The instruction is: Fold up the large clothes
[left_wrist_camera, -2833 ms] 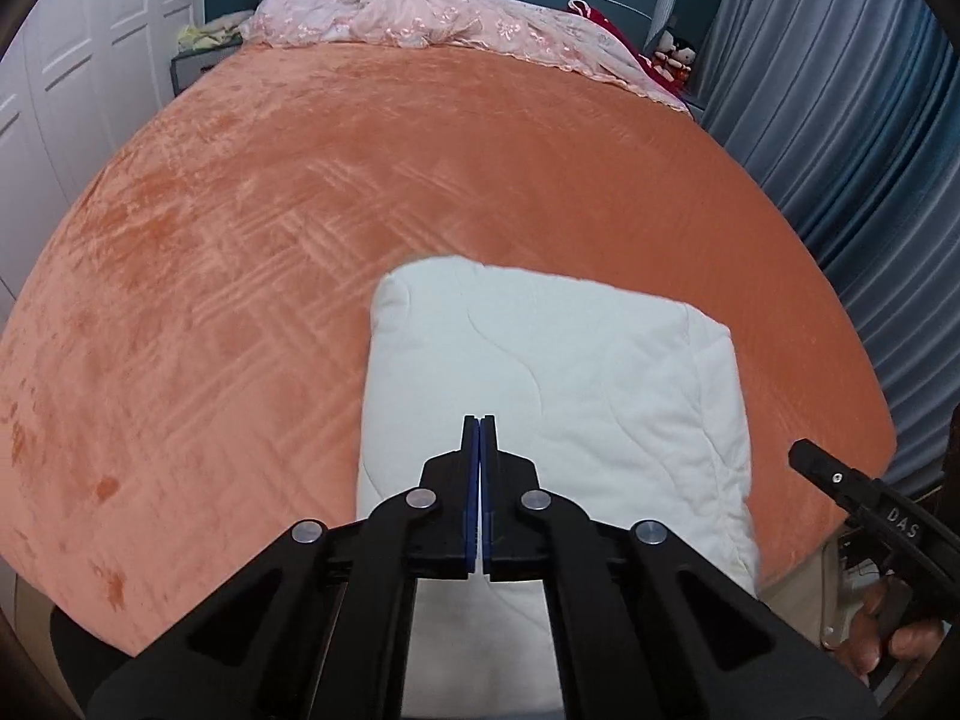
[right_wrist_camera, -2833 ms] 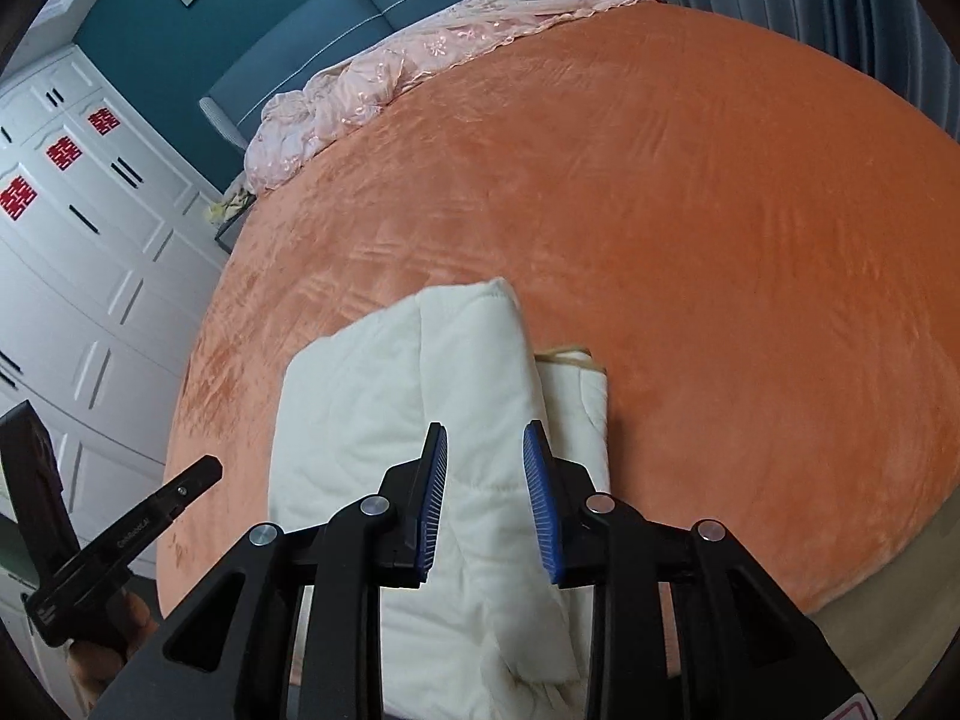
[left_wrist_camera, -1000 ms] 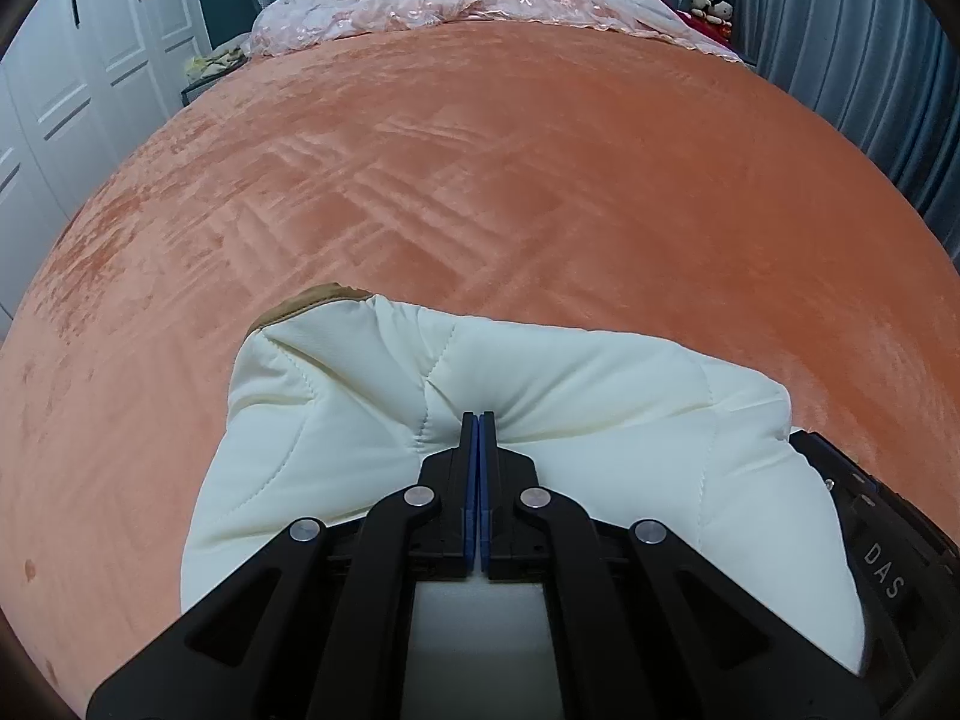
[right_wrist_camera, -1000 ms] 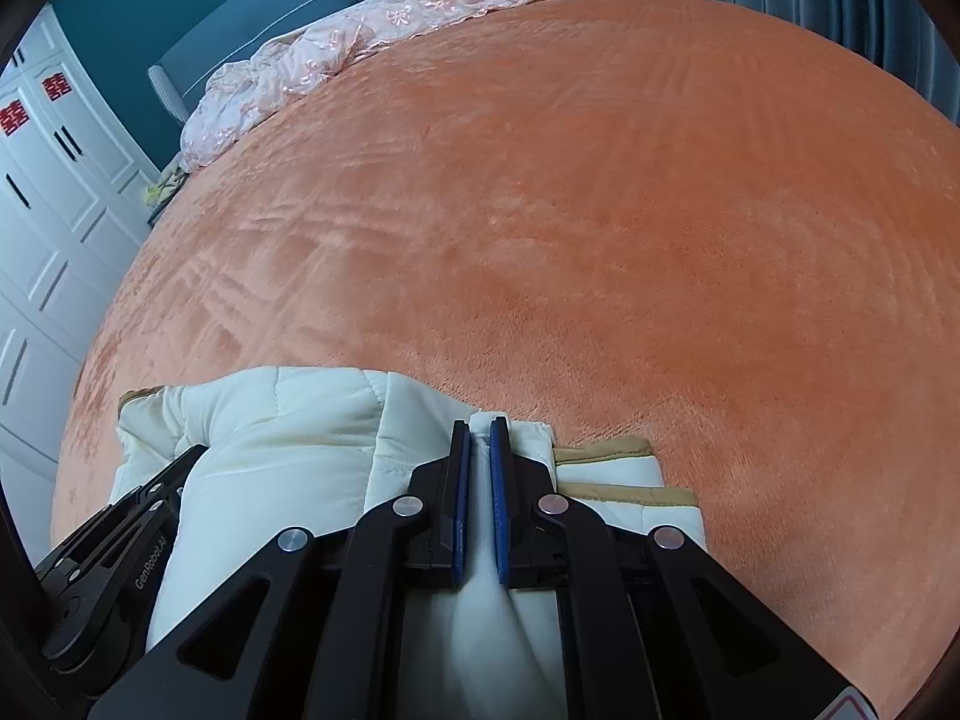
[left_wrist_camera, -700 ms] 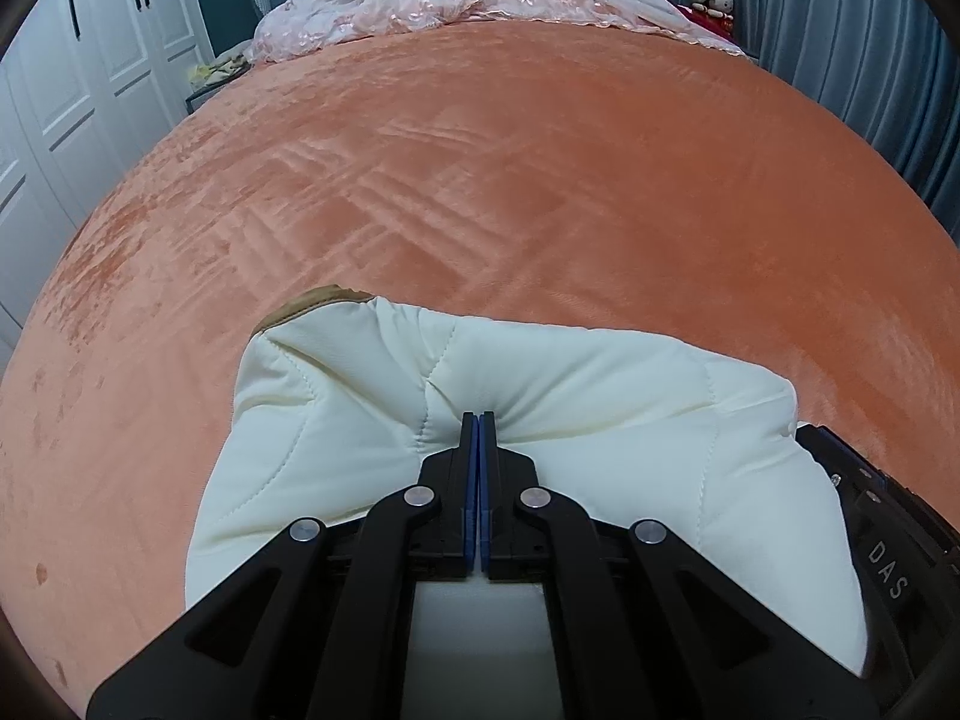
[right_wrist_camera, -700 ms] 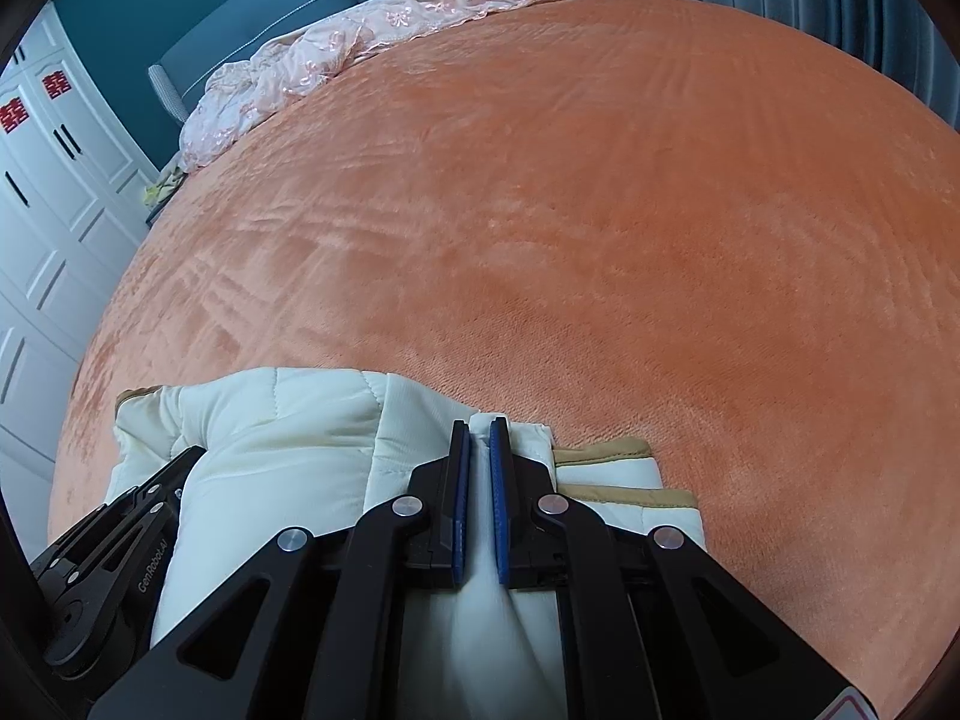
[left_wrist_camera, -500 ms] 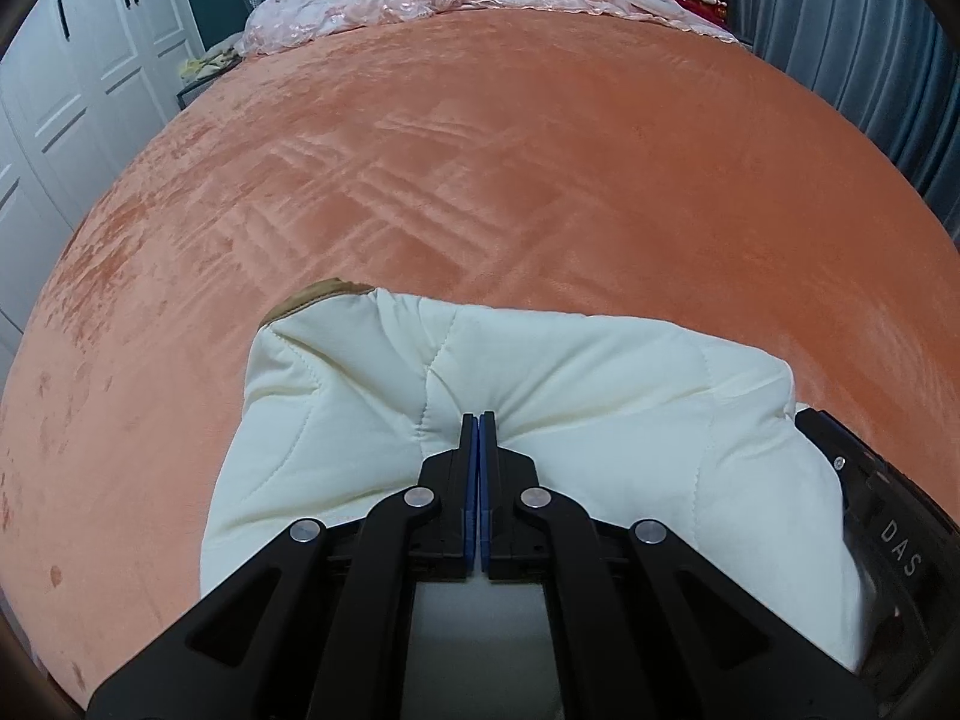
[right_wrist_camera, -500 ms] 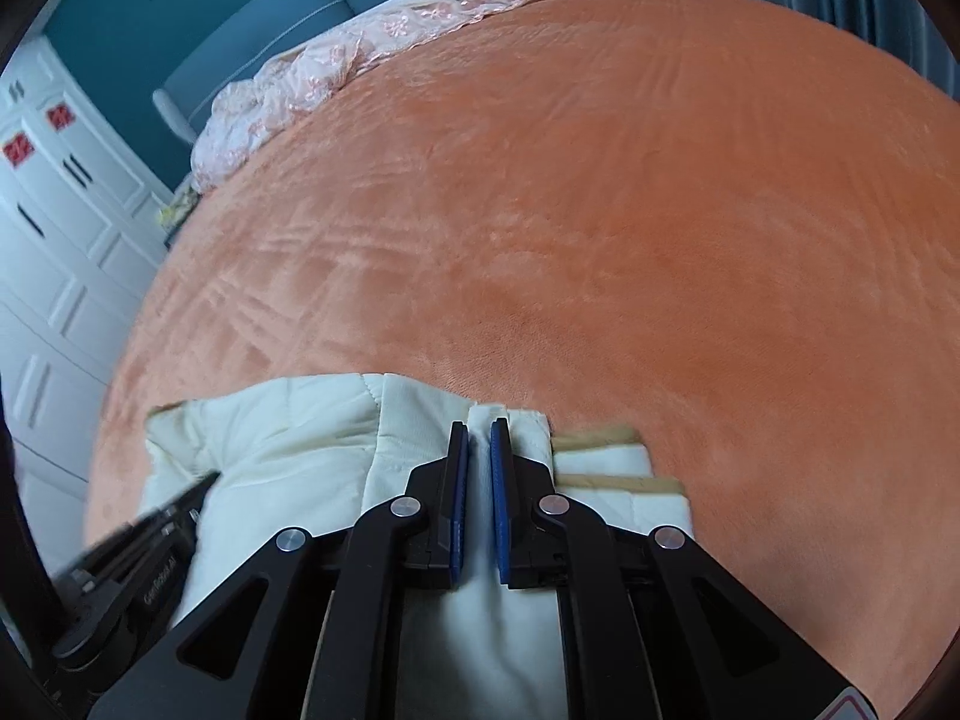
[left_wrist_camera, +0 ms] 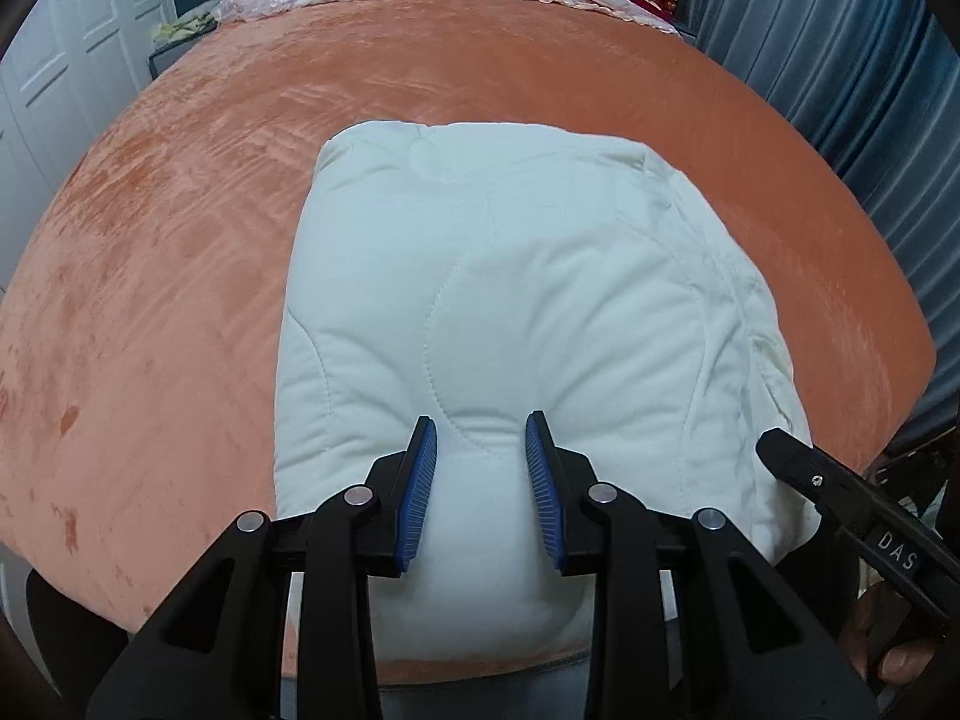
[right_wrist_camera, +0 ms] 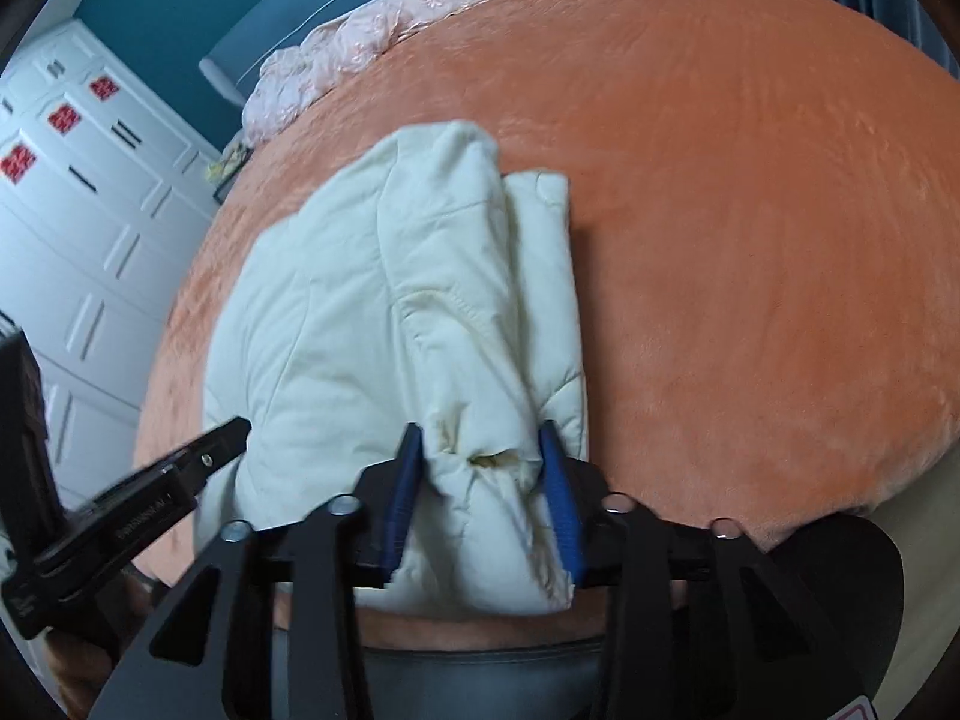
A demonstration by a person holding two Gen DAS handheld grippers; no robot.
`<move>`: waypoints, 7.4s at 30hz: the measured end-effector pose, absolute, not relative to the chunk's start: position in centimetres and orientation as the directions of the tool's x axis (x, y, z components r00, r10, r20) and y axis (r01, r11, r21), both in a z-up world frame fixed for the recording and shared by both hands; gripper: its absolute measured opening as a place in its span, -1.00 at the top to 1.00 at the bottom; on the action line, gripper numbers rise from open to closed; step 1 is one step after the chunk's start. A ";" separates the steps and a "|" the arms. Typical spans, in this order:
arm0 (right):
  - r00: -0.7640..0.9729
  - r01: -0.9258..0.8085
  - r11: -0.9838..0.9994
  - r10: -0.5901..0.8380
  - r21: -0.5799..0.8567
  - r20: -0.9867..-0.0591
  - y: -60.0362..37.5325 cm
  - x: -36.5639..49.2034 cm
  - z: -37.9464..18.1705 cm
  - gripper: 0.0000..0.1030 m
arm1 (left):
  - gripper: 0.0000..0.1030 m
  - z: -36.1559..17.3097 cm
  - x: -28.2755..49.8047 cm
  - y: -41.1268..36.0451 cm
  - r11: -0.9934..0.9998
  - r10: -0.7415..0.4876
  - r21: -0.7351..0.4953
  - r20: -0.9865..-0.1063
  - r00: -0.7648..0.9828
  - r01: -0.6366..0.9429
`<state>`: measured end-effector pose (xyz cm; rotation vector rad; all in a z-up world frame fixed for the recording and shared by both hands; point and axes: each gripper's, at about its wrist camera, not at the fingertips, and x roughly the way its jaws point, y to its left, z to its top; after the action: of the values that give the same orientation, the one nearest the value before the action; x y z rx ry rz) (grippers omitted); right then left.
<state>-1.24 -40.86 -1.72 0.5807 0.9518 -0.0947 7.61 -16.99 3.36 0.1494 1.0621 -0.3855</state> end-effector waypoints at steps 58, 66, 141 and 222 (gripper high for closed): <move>0.587 0.407 0.644 0.359 0.648 -0.725 -43.2 0.2 -5.8 -0.35 | -0.88 -0.5 11.7 -11.6 0.904 -0.427 -0.401 -0.851 0.305 0.147; 0.627 0.369 0.720 0.273 0.587 -0.729 -42.3 -1.0 -1.5 0.29 | -0.52 4.7 10.0 -13.8 0.924 -0.349 -0.242 -0.848 0.398 0.295; 0.663 0.028 0.943 0.231 0.332 -0.712 -24.8 13.8 -1.3 -0.24 | -0.69 0.1 23.3 8.7 0.914 -0.402 -0.330 -0.664 0.630 0.236; 0.613 0.087 0.993 0.014 0.086 -0.790 -21.0 -4.9 0.7 -0.15 | -0.63 1.4 4.8 0.9 0.991 0.007 0.086 -0.805 0.593 0.104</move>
<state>-4.88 -20.96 0.70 0.1196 0.9111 -0.0422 4.79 0.90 1.44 0.1281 0.9348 -0.0562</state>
